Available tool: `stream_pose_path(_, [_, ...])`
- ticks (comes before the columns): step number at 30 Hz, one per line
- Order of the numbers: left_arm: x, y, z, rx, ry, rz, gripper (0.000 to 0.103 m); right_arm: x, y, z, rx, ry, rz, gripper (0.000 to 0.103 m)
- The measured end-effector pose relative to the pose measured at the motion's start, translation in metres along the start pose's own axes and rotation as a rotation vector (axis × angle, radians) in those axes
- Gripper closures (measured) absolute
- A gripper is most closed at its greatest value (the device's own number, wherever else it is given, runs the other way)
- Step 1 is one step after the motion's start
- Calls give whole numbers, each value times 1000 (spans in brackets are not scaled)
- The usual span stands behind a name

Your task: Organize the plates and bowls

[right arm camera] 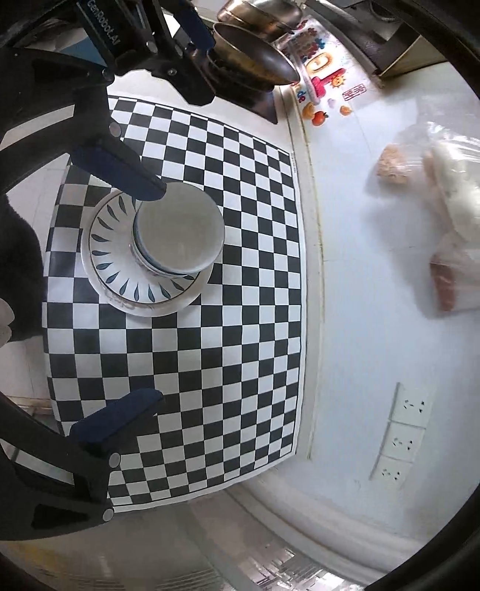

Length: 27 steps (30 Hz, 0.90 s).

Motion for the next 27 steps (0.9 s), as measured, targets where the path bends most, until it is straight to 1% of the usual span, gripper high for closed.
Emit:
stream_pose_path(5, [-5,-1,-20,7,-30,0,1,-3,-5,-29,18,-62,2,0])
stream_pose_path(12, [-7,-3,-55,-55,-95,4,1,-9,-17,-84,36,-164,-20,0])
stream_pose_path(17, [-2,-8,-93,-73,-134,-6,1,-1,-27,-114,37,-189,-27,0])
stream_pose_path(22, [9,-13,-128,-85,-150,-12,0,17,-38,-146,23,-191,-26,0])
stream_pose_path(27, [21,-20,-168,-104,-173,-1,1,33,-39,-179,6,-199,-40,0])
Point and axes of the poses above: each gripper's, at about its wrist camera, not at the fingertips, and z roughly the way its jaws point, y to its left, x to its underside, the point moved 5 cm from there along z, roughly the way its jaws point, and after that the axes turned 12 degrees about -y, right-handed, at the moved point
